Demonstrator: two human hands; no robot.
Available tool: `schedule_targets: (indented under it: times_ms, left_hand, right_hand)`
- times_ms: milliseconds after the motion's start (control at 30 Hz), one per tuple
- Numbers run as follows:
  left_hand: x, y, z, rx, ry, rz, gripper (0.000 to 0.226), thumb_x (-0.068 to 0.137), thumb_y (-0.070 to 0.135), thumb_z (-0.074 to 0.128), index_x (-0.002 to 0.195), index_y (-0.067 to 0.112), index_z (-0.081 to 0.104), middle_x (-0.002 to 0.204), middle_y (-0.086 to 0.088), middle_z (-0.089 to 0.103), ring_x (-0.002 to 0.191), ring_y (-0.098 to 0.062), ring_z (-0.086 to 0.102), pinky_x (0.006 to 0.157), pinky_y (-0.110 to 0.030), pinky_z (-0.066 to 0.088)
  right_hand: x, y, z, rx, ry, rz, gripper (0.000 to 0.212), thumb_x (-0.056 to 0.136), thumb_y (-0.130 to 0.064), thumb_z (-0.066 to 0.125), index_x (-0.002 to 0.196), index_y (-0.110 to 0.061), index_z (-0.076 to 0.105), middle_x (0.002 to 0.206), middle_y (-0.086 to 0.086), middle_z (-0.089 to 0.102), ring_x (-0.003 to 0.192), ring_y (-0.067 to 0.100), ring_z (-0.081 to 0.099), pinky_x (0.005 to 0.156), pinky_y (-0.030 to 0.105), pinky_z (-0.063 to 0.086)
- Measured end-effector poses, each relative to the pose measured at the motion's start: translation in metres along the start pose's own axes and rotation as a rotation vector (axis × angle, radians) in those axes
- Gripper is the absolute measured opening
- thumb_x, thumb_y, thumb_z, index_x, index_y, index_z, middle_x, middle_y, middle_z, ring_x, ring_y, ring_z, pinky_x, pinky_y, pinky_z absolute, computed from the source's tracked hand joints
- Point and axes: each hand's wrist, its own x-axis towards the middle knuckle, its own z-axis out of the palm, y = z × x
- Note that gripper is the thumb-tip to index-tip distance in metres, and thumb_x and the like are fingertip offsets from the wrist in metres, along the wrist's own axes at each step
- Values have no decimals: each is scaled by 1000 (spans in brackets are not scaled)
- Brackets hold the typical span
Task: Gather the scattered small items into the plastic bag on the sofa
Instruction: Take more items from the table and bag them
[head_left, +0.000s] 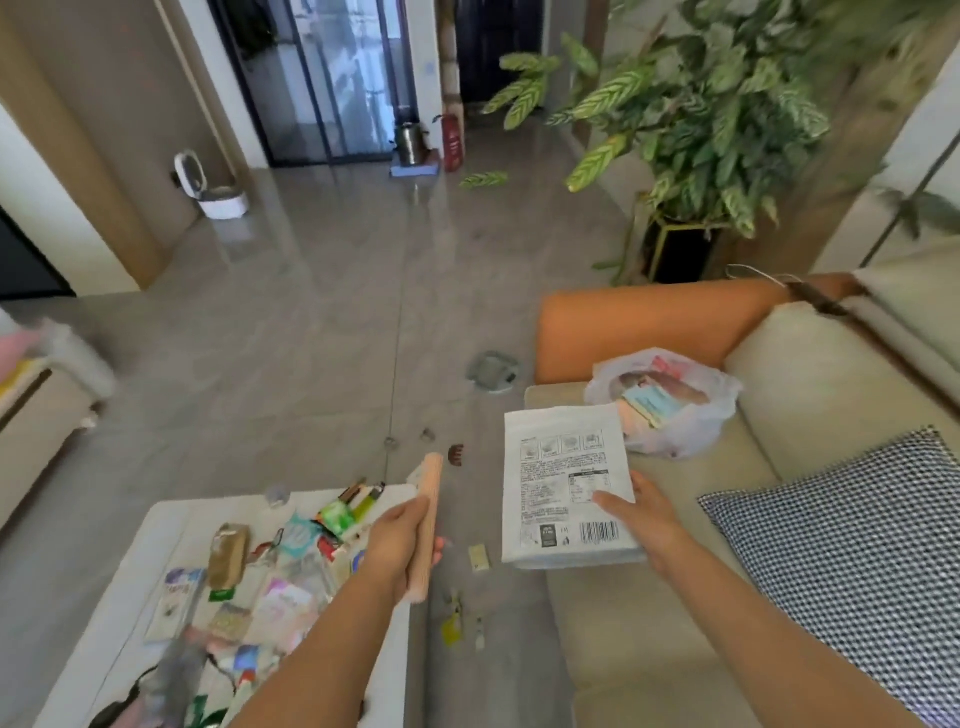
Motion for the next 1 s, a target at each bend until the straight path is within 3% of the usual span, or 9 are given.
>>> schedule_targets:
  times_ms: [167,233,400,533,700,833,1000]
  left_hand:
    - [43,27,46,99,-85,-50,19,96,19,47,97,2,57,73,-15,57,57,-23,52,49,-30,45]
    - [55,36,70,113,-97,-67,14,96,16,46,93,6,55,72,-14,56,57,-23,51,52,-31,44]
    - [86,51,137,176,-146,-123,16,94,16,49,96,2,57,75,-13,58,63,-22,54,59,-33,47]
    - [109,64,190,206,-155,-56,10,91,12,55,90,4,61,71,-12,59,63,-23,56,66,-34,48]
    - [133,79,249,232,-234,-27,14,93,15,57,104,6,59,78,-13,60,60,-20,57,46,-24,48]
    - [155,87,292,267,-245,-33,9,90,21,62,87,14,60,73,-8,61,56,-18,57,46,-23,47]
    - [201,99,346,351,-260,-81,26,90,23,59,72,5,60,62,-12,59,50,-21,50,49,-26,40]
  right_hand:
    - [15,5,-35,84,189,20,26,86,2,61,107,-12,55,112,8,63,100,27,62,92,44,50]
    - [24,7,-48,108,243,25,27,86,2,61,103,-18,54,108,7,63,93,24,62,86,40,50]
    - [61,13,-80,140,289,64,30,87,1,60,115,-9,58,105,6,68,87,17,66,71,27,53]
    - [102,9,-103,146,291,76,26,86,4,59,96,-20,63,84,-9,69,66,-2,68,49,10,49]
    - [146,-3,-127,146,375,108,24,85,-1,61,99,-20,60,98,2,67,83,16,65,73,29,53]
    - [180,-8,-142,145,439,151,20,85,-4,61,99,-18,61,103,7,68,95,28,65,90,47,53]
    - [234,-15,-157,58,522,202,31,87,-11,59,118,-12,56,109,6,67,93,24,64,86,41,54]
